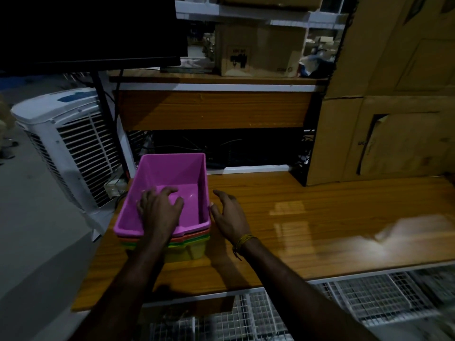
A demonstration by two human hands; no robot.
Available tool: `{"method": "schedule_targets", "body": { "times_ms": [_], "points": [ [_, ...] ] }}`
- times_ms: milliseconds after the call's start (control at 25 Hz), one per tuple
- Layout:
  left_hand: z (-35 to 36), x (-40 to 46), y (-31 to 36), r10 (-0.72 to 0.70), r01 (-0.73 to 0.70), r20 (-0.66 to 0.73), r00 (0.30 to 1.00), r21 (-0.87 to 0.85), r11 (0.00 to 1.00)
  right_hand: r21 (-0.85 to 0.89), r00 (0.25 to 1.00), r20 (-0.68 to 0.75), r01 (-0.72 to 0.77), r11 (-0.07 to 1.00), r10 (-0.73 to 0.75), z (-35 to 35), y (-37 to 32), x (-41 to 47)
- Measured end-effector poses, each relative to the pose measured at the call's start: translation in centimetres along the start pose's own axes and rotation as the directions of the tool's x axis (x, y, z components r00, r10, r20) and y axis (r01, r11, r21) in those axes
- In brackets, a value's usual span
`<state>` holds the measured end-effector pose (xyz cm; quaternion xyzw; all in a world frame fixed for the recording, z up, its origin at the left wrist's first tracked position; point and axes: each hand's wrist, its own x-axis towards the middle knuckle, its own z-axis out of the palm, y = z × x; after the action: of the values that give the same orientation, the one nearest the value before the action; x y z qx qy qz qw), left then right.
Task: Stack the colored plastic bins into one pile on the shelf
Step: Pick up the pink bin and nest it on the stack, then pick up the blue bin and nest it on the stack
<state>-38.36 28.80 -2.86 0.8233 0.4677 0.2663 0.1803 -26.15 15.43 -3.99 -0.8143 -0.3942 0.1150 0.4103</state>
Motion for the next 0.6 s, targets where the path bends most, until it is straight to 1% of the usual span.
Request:
{"method": "schedule_targets", "body": {
  "times_ms": [120,200,280,400,600],
  "points": [
    [2.7,-1.1,5.2,0.157,-0.155,0.019,0.987,-0.077,0.985,-0.032,0.997,-0.077,-0.032,0.999,0.029,-3.2,3.6,-0.6],
    [4.9,-2.3,9.0,0.217,-0.210,0.042,0.975,-0.140,0.968,-0.047,0.991,-0.124,-0.053,0.997,0.047,-5.8,6.2,-1.0],
    [7.6,-3.7,12.4,0.264,-0.244,0.088,0.960,-0.191,0.951,-0.044,0.983,-0.170,-0.084,0.995,0.076,-8.8,9.1,-1.4],
    [12.1,-6.1,17.7,0.326,-0.290,0.167,0.931,-0.205,0.935,-0.040,0.962,-0.247,-0.130,0.991,0.116,-13.5,13.9,-2.4],
    [18.7,-11.2,27.7,0.334,-0.277,0.271,0.903,-0.229,0.933,-0.024,0.918,-0.320,-0.254,0.967,0.233,-22.0,22.5,-4.9]
  ]
}}
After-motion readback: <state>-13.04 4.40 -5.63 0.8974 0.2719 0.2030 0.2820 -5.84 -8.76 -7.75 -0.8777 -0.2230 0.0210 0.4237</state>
